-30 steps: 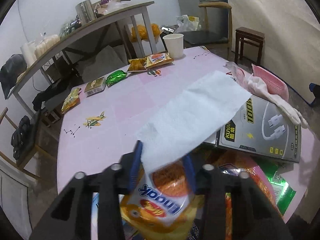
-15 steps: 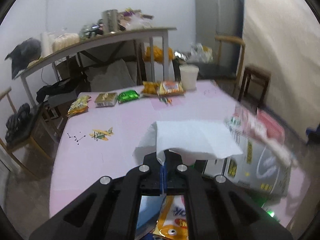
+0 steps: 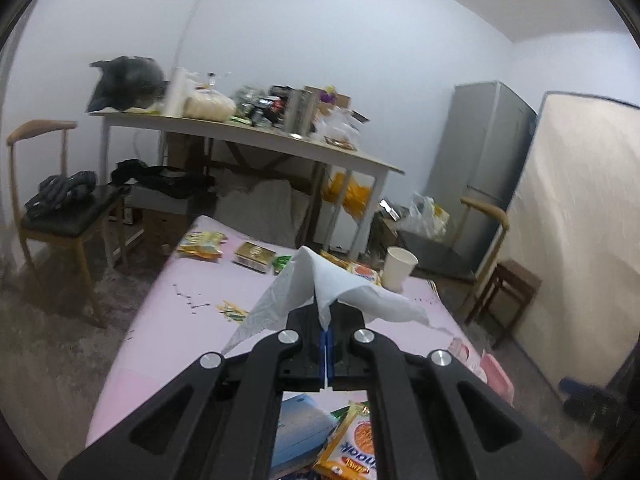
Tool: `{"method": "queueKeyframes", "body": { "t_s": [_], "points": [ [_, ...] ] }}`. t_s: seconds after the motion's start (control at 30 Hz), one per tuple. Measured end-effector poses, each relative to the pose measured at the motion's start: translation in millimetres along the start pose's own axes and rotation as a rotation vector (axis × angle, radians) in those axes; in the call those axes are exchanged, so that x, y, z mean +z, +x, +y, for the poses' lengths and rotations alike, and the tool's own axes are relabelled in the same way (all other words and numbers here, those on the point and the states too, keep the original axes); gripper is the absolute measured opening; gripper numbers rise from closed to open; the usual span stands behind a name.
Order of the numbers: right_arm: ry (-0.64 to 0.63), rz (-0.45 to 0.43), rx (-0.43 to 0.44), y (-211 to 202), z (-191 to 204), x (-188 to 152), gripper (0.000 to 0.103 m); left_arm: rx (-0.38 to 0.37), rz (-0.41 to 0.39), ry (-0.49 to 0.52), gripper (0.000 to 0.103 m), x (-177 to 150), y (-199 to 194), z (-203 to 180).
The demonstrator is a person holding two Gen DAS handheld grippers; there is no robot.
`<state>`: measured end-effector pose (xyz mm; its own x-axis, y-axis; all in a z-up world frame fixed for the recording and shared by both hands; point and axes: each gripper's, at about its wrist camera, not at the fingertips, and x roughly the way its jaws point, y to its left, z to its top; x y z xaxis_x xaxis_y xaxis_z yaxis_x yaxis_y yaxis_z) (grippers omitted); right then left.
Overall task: Collect trash
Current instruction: 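Grasp the white tissue with the left tool while the right tool grasps the Enaak snack bag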
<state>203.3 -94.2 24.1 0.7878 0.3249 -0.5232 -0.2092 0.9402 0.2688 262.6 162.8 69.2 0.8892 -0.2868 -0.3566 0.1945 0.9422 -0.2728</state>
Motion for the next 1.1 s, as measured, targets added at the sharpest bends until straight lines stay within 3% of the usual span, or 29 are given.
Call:
{"method": "queueKeyframes", "body": {
  "t_s": [0.17, 0.27, 0.43, 0.57, 0.63, 0.73, 1.1],
  "points": [
    [-0.192, 0.13, 0.137, 44, 67, -6, 0.064, 0.05, 0.023, -0.045, 0.0, -6, -20, 15],
    [-0.302, 0.219, 0.16, 78, 102, -17, 0.055, 0.066, 0.05, -0.083, 0.0, -15, -26, 28],
    [-0.494, 0.286, 0.112, 110, 142, -35, 0.045, 0.07, 0.052, -0.136, 0.0, -23, -33, 42],
    [-0.605, 0.301, 0.012, 132, 156, -42, 0.033, 0.067, 0.035, -0.156, 0.0, -25, -39, 48],
    [-0.625, 0.311, -0.021, 140, 154, -42, 0.015, 0.059, 0.029, -0.176, 0.0, -26, -42, 52],
    [-0.615, 0.315, -0.037, 141, 152, -42, 0.001, 0.054, 0.018, -0.193, 0.0, -25, -46, 56],
    [-0.529, 0.202, 0.007, 103, 158, -17, 0.0, 0.028, -0.039, -0.253, 0.0, -23, -64, 57]
  ]
}}
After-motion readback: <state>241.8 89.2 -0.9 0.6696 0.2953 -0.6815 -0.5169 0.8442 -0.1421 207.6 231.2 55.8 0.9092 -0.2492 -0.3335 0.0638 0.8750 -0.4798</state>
